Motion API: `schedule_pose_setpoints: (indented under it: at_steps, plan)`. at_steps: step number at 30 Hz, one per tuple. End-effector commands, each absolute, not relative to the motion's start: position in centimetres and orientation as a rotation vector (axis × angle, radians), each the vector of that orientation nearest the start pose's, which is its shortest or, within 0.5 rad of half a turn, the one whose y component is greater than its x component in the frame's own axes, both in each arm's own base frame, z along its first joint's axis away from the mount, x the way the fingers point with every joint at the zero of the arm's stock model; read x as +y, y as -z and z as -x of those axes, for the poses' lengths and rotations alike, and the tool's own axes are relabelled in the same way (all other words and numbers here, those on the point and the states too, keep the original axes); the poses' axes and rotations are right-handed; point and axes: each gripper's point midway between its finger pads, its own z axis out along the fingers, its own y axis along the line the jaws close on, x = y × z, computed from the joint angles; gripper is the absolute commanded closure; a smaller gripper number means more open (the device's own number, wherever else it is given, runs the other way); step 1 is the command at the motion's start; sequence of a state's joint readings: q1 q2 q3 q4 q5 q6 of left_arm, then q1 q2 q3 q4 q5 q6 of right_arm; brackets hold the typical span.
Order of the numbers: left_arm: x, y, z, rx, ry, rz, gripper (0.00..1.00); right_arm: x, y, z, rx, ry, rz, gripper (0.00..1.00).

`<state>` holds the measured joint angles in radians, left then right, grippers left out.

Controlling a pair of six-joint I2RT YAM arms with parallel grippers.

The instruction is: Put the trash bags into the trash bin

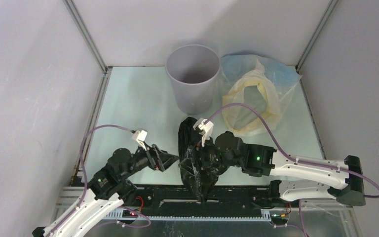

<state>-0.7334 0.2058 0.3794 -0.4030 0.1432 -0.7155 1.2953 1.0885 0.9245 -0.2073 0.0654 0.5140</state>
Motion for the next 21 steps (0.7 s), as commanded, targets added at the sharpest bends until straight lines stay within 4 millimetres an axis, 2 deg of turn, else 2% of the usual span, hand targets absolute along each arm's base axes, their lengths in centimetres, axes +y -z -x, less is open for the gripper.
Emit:
schedule_pose_setpoints:
  at_steps: [1,7,11,14,18,21]
  plan:
    - [-20.7,-18.1,-11.5,1.923,1.283,-0.189,0.0,38.0,-27.2,-9.6,1.874,-1.269,0.703,0.16]
    - [-21.8,-19.4,-9.2,1.827,1.406,-0.297,0.0,39.3,-27.8,-11.7,1.895,-1.384,0.578,0.16]
    - [-21.9,-19.1,-9.0,1.824,1.407,-0.304,0.0,40.7,-28.1,-12.0,1.878,-1.46,0.549,0.16]
    - [-22.0,-19.5,-9.0,1.795,1.424,-0.303,0.0,41.1,-27.6,-12.5,1.892,-1.456,0.529,0.17]
    - [-22.3,-19.8,-9.0,1.766,1.439,-0.309,0.0,40.4,-26.7,-13.2,1.938,-1.421,0.515,0.17]
    - [-22.6,-17.9,-9.7,1.861,1.374,-0.306,0.0,38.9,-26.3,-14.0,1.967,-1.334,0.483,0.18]
